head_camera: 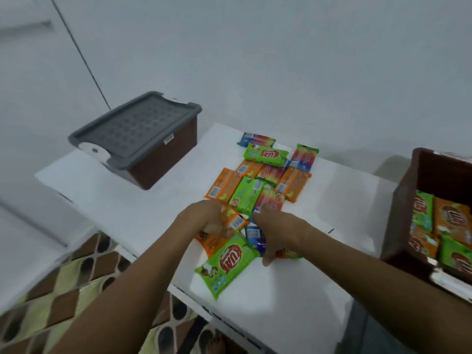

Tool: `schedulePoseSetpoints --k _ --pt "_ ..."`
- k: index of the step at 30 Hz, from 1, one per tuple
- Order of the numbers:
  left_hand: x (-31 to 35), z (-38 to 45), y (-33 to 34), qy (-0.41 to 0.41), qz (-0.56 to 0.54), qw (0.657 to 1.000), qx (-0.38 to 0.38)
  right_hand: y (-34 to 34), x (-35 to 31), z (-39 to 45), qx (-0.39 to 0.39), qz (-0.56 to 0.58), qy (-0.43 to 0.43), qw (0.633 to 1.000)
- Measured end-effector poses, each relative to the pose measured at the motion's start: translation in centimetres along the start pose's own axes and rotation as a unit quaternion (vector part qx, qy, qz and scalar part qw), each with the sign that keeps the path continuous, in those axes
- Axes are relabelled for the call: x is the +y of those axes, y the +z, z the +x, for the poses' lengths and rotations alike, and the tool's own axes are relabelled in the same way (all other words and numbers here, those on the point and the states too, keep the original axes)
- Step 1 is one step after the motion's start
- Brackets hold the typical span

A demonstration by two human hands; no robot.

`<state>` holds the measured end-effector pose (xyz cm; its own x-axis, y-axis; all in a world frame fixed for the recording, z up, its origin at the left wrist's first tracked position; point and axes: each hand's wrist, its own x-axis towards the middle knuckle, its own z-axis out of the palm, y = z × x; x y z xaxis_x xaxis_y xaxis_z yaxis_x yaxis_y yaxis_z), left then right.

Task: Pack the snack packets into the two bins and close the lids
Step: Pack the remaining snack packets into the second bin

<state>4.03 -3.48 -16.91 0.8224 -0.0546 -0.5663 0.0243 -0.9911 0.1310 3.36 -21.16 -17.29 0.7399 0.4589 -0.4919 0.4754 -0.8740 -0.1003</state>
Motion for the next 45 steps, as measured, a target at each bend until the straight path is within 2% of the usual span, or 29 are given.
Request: schedulePoseSetpoints --k 3,6,8,9,11,13,15,17,18,20,23,26,28,30,32,35,37,39,42,44,45 --pt "-0.2 -0.1 -0.4 0.021 -0.036 0.999 0.022 -0.6 0.0 -0.5 -0.006 -0.017 -0.005 1.000" --pt "0.3 -0.2 -2.2 0.012 -0.051 0.995 0.089 -2.3 1.0 -1.4 0.001 0.003 0.038 0.999" --pt "1.6 -0.1 -4.0 0.032 -0.112 0.985 0.131 -4.4 2.5 -2.5 -0.002 0.063 0.073 0.995" --pt "2.6 -0.1 -4.7 0.046 -0.155 0.976 0.144 -5.5 3.5 -3.2 -0.001 0.136 0.085 0.987" --pt "6.0 0.0 -6.2 0.090 -0.224 0.957 0.162 -7.3 6.3 -5.6 0.029 0.350 0.118 0.929" --pt "10.6 -0.1 -7.2 0.140 -0.249 0.942 0.175 -8.0 9.7 -8.3 0.126 0.467 0.168 0.859" --pt "16.0 -0.5 -7.7 0.193 -0.248 0.931 0.186 -7.6 13.1 -11.4 0.237 0.494 0.225 0.806" --pt "21.8 -1.7 -7.8 0.247 -0.244 0.919 0.189 -6.2 16.4 -15.1 0.322 0.529 0.273 0.736" --pt "24.2 -2.2 -7.7 0.270 -0.248 0.913 0.180 -5.4 17.7 -16.7 0.343 0.544 0.295 0.707" --pt "28.8 -3.1 -7.0 0.316 -0.256 0.904 0.136 -3.3 20.0 -19.8 0.344 0.537 0.347 0.688" --pt "34.5 -3.8 -4.7 0.350 -0.136 0.920 0.113 -0.4 21.5 -22.5 0.280 0.500 0.425 0.700" --pt "37.6 -3.5 -1.2 0.349 -0.019 0.922 0.165 1.3 21.3 -23.0 0.199 0.480 0.462 0.718" --pt "38.4 -2.6 1.2 0.332 0.017 0.927 0.175 2.2 21.1 -22.6 0.180 0.489 0.462 0.718" --pt "38.7 -1.8 3.0 0.307 0.038 0.940 0.147 2.8 20.9 -22.2 0.175 0.473 0.460 0.731" --pt "38.7 -1.1 3.6 0.309 0.077 0.943 0.099 3.3 20.7 -21.7 0.126 0.422 0.464 0.768" --pt "37.9 -1.6 2.4 0.347 0.168 0.922 0.023 4.0 20.7 -20.8 0.063 0.331 0.503 0.796" --pt "36.6 -2.6 0.7 0.376 0.135 0.916 0.034 3.1 19.8 -20.3 0.100 0.250 0.506 0.819" --pt "34.1 -3.2 -1.1 0.384 0.032 0.916 0.106 1.4 18.1 -19.2 0.196 0.173 0.471 0.843" --pt "27.4 -2.9 -3.6 0.323 -0.080 0.927 0.175 -2.0 14.1 -16.1 0.316 0.137 0.390 0.854" --pt "21.3 -2.0 -4.7 0.261 -0.071 0.948 0.169 -3.6 11.2 -12.7 0.345 0.167 0.313 0.869" --pt "18.5 -1.7 -5.0 0.228 -0.041 0.961 0.154 -4.0 10.0 -11.0 0.335 0.200 0.276 0.878"
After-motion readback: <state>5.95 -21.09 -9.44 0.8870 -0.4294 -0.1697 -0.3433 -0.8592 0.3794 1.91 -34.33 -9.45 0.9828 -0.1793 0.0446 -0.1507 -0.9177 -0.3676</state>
